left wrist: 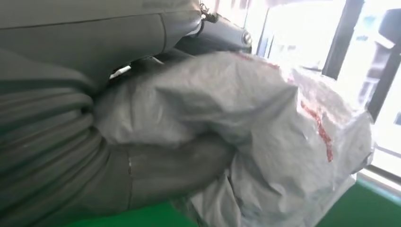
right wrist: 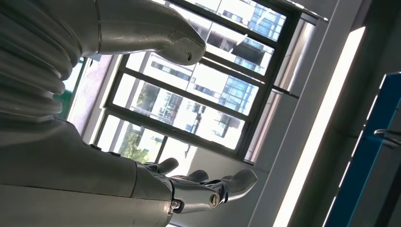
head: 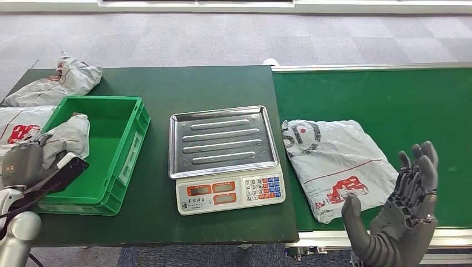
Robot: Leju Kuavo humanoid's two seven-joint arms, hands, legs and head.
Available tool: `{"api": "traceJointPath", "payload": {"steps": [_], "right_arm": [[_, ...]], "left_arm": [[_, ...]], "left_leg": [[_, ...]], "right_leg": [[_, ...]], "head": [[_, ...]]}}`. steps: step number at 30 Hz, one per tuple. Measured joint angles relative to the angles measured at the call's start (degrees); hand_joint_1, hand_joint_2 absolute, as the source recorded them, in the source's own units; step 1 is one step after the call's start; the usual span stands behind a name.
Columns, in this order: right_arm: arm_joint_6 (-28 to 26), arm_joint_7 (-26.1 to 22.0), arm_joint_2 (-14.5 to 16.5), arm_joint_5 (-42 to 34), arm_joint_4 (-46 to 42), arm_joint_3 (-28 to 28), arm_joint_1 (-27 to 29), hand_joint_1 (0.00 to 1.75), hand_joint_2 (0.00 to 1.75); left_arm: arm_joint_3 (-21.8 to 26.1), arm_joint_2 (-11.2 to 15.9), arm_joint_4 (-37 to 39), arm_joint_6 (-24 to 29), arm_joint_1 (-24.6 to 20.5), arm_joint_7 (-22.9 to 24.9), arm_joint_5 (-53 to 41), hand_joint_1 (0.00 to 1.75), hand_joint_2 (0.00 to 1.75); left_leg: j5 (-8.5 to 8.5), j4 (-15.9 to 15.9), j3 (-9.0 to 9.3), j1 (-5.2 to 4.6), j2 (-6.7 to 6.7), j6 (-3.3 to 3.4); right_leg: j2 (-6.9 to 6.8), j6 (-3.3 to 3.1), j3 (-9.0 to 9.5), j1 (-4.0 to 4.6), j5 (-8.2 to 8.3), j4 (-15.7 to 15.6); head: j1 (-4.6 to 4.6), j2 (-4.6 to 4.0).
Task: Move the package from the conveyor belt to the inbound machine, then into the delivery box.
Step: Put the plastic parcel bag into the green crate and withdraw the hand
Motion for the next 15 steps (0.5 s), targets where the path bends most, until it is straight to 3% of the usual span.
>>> {"api": "traceJointPath", "payload": {"steps": [3,10,15], "right_arm": [[0.4,-0.2,0.0,0.1,0.0,0.0,0.2,0.0,1.75],[0.9,-0.1,0.1,0.3,0.0,0.0,0.2,0.0,1.75],[1.4,0.5,0.3,1.1,0.0,0.0,0.1,0.0,1.75]], "left_arm": [[0.7,-2.5,2.3,0.6,-0.1,0.0,0.4,0.0,0.0],[2.0,-5.8,4.3,0.7,-0.1,0.2,2.1,0.0,0.0],[4.0,-7.8,3.7,2.6,-0.6,-0.1,8.7,0.0,0.0]], "left_leg": [[-0.01,0.0,-0.01,-0.02,0.0,0.01],[-0.01,0.0,-0.01,-0.01,0.01,0.01],[0.0,0.0,-0.01,0.04,0.01,0.0]], "right_leg": [[0.0,0.01,0.0,-0.02,0.0,0.0],[0.0,0.0,-0.04,0.01,0.0,0.0],[0.0,-0.01,-0.03,0.06,0.0,0.0]], "head": [[0.0,0.0],[-0.01,0.0],[-0.01,0.0]]}}
